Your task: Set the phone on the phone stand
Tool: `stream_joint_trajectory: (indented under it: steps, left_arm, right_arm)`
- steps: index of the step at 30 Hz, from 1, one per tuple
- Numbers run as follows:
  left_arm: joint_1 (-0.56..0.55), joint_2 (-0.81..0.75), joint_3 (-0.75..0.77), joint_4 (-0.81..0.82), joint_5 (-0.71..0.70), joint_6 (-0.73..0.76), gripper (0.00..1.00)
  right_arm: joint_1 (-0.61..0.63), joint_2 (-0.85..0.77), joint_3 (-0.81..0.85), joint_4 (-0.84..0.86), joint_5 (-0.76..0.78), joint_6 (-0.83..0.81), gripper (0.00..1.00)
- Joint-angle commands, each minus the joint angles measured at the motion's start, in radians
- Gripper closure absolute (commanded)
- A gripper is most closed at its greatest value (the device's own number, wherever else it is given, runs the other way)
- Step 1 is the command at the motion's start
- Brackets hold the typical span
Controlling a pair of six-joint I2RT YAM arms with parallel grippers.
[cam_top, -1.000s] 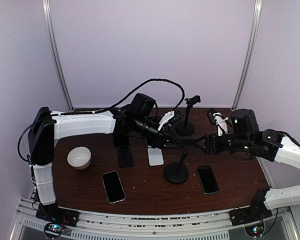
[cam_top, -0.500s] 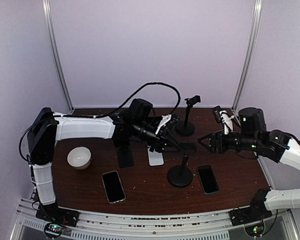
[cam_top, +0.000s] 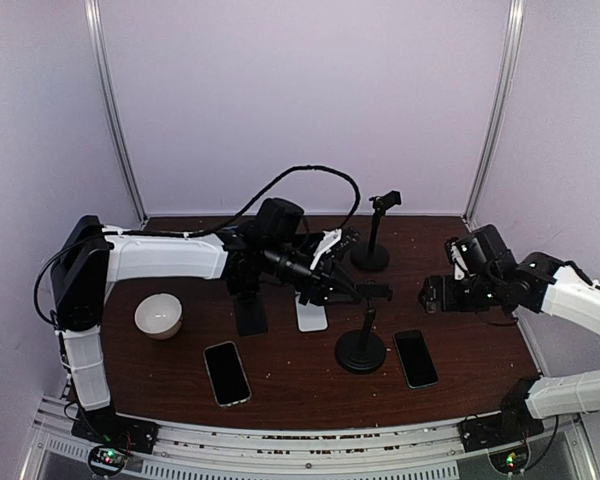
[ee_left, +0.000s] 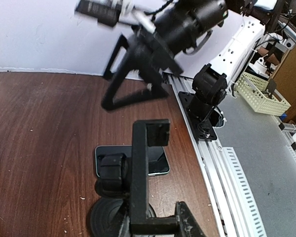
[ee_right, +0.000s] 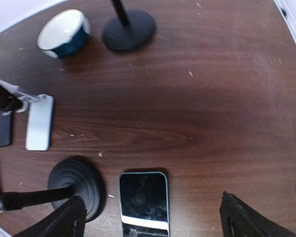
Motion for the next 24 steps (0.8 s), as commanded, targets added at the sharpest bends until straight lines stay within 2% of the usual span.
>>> stream_joint_trajectory:
  steps: [1, 6, 8, 9, 12, 20, 24]
  left_arm:
    - [0.003, -0.033, -0.021, 0.042, -0.056, -0.014, 0.67]
    - [0.003, -0.061, -0.045, 0.092, -0.101, -0.021, 0.29]
    - [0.003, -0.072, -0.047, 0.101, -0.113, -0.019, 0.06]
    - [0.003, -0.077, -0.047, 0.105, -0.117, -0.017, 0.03]
    - [0.003, -0.098, -0.049, 0.114, -0.123, -0.014, 0.02]
    - [0.003, -0.166, -0.077, 0.105, -0.166, 0.013, 0.02]
    - [0.003, -0.187, -0.095, 0.088, -0.197, 0.035, 0.02]
  right_arm:
    - [0.025, 0.071, -0.002, -0.219, 0.108, 0.140, 0.00]
    - [0.125, 0.127, -0.054, -0.207, 0.047, 0.196, 0.00]
    - [0.149, 0.155, -0.076, -0.197, 0.020, 0.209, 0.00]
    - [0.158, 0.171, -0.084, -0.192, 0.008, 0.218, 0.00]
    - [0.186, 0.240, -0.111, -0.155, -0.052, 0.219, 0.00]
    - [0.202, 0.379, -0.103, -0.102, -0.078, 0.175, 0.00]
    - [0.240, 0.425, -0.045, -0.142, -0.065, 0.160, 0.00]
